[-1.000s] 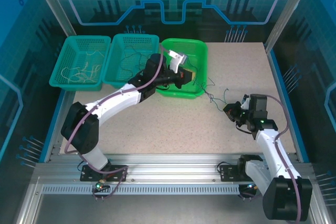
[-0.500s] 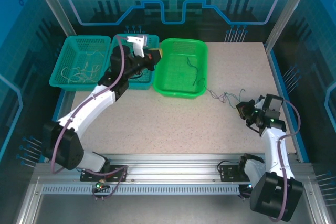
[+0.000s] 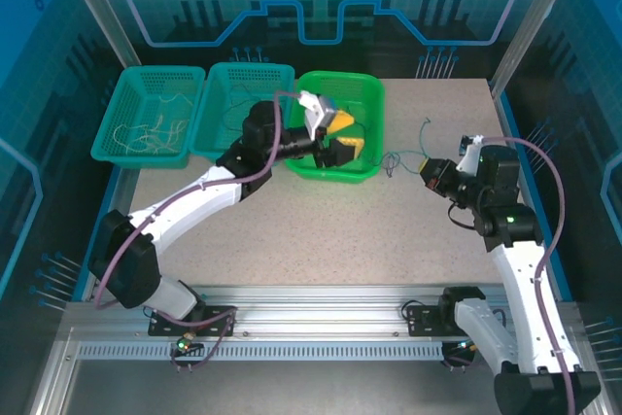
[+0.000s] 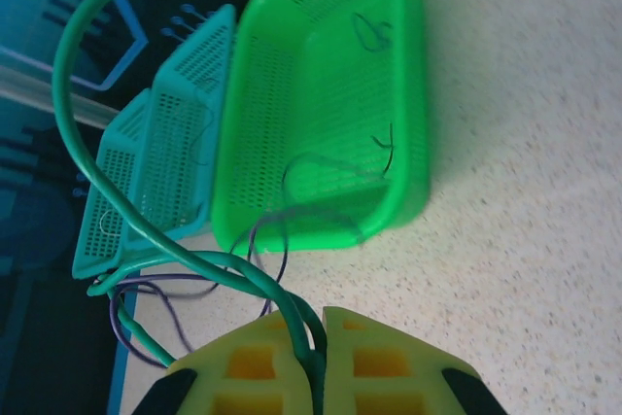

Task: Untangle the cables

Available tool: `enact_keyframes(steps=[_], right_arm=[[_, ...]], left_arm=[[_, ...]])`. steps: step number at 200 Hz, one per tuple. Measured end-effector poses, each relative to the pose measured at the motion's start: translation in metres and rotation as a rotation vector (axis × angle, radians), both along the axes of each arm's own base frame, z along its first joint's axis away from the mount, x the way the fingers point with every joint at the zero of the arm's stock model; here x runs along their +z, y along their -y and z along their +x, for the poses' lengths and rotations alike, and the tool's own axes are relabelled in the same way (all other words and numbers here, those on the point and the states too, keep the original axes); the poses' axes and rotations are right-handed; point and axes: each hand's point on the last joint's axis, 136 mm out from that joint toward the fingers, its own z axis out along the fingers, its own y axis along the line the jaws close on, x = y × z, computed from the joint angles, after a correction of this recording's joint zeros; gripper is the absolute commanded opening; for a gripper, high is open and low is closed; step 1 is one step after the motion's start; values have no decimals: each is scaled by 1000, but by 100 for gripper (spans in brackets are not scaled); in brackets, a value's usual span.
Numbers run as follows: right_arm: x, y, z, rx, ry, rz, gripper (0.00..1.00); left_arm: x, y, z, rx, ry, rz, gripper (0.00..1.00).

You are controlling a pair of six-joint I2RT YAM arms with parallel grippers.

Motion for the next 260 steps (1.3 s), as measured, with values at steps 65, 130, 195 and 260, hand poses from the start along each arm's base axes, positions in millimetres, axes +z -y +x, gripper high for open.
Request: enact_keyframes(steps=[65,130,195,260], right_arm=[[-7,-7,7,-17,-125,-126,0],[20,-16,3,-23,-91,-144,0],[17,-9,-3,-52,-97,-172,6],[-123,18,-33,-94,-446,-323,44]], left_arm=[[-30,33,-32,-52,84,12,98],[-98,56,0,70,-43,107,84],[-97,55,19,121,-112,47,0],[-65,35,29,124,-157,-54,0]])
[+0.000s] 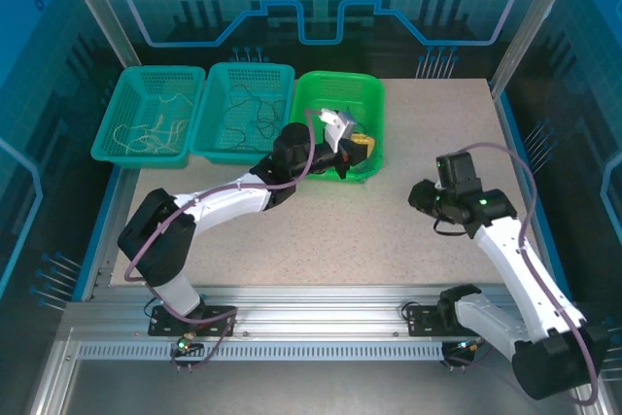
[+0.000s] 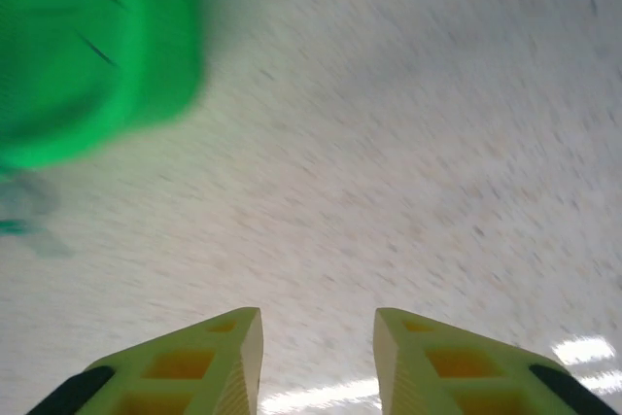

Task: Untangle the cables

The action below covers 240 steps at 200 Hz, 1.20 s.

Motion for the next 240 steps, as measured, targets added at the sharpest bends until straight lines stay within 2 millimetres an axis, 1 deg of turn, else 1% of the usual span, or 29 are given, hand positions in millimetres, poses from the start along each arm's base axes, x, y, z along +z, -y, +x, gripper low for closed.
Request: enact_keyframes(steps=[3,8,11,21,29,38,56,74,91,104,118,146,168,187,210,228,240], right_arm=[[-5,2,-4,-9,-20,-2,49],[-10,3,-8,-9,-42,-9,52],[-10,4,-10,-20,-49,-5,55],[-7,6,-14,-14,-36,-7,57],[2,6,-15,-13,4,2,57],[14,4,-15,-1,64,17,60],[44,-6,-10,58,217,69,62],[70,-23,2,136,345,140,63],[82,-40,18,206,408,188,64],[83,-51,30,253,429,207,67],[76,-57,40,277,431,209,69],[63,-66,52,316,455,226,63],[64,-83,61,376,479,271,59],[66,-100,64,445,493,315,57],[69,-114,58,520,498,361,57],[70,-120,51,568,496,375,56],[67,-118,47,571,481,363,60]], left_arm=[[0,1,-1,-6,-6,-3,0],[0,1,-2,-12,-10,-5,0],[0,2,-3,-17,-13,-7,0],[0,3,-6,-31,-23,-12,0],[0,5,-8,-41,-32,-16,0],[0,6,-10,-53,-37,-17,0],[0,8,-14,-74,-40,-17,0],[-2,10,-19,-103,-53,-10,0],[-1,11,-25,-124,-64,-1,0],[4,11,-31,-144,-66,3,0],[20,12,-39,-174,-50,-9,0],[59,14,-60,-237,11,-55,0],[79,12,-71,-261,45,-80,0],[85,10,-74,-267,56,-85,0],[80,10,-74,-265,41,-68,0],[75,10,-72,-253,31,-49,0],[70,9,-69,-234,27,-33,0]])
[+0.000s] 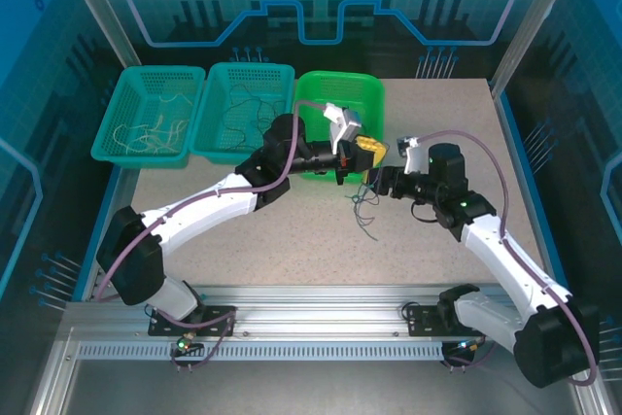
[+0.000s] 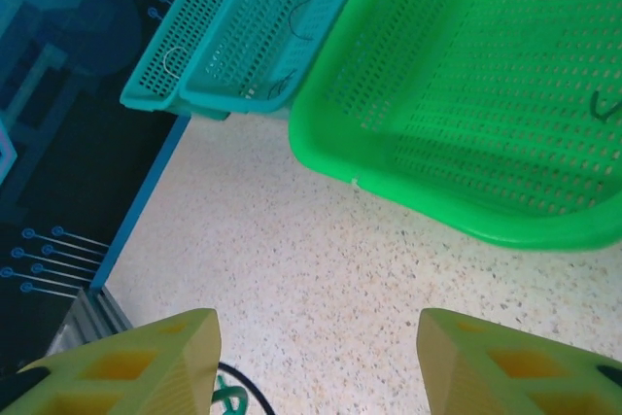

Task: Untangle the cables

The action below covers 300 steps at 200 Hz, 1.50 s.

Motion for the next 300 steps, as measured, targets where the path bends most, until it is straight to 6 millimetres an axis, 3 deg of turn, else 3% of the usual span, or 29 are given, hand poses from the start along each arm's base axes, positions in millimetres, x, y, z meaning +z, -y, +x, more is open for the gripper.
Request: enact_keyframes(steps=[60,82,103,141,170,195,229,247,269,300], right_arm=[[15,52,-23,-196,212,-182,72],[13,57,-23,-177,297,-270,72],[8,56,-17,-129,367,-382,65],[6,40,-6,48,568,-570,60],[-10,22,-4,245,663,-673,57],[-19,6,-5,392,723,-688,57],[-8,-11,-7,469,844,-643,51],[-1,-16,-3,470,889,-626,43],[7,-19,1,454,935,-611,27],[13,-20,5,430,955,-600,17]], left_arm=[[-18,-3,10,63,-17,79,0],[-21,-3,10,61,-24,90,0],[-21,-3,10,61,-26,92,0],[-21,-3,8,49,-27,91,0],[-21,-2,5,34,-27,90,0],[-21,-2,4,26,-27,89,0],[-18,-2,2,18,-23,85,0],[-16,-3,1,16,-18,80,0],[-10,-4,0,17,-3,67,0],[-5,-6,0,29,17,61,0]])
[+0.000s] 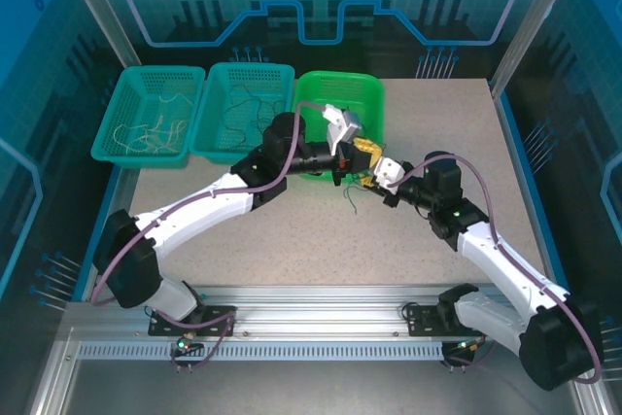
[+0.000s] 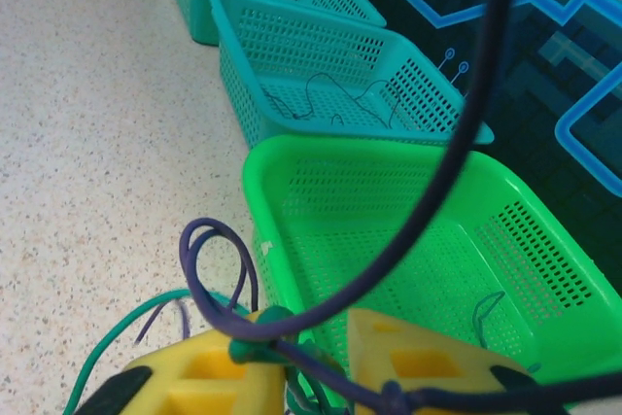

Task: Untangle the cables

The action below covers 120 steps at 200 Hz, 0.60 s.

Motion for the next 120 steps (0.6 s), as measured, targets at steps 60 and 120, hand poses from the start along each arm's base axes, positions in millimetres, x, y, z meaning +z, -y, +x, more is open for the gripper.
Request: enact_keyframes(steps=[60,120], right_arm=[[-16,24,23,-197,-90,15,7],[-43,87,66,-559,-342,170,9]], left_arm=[[22,-56,19,202,69,-9,0],[43,-155,48,555,109,22,0]])
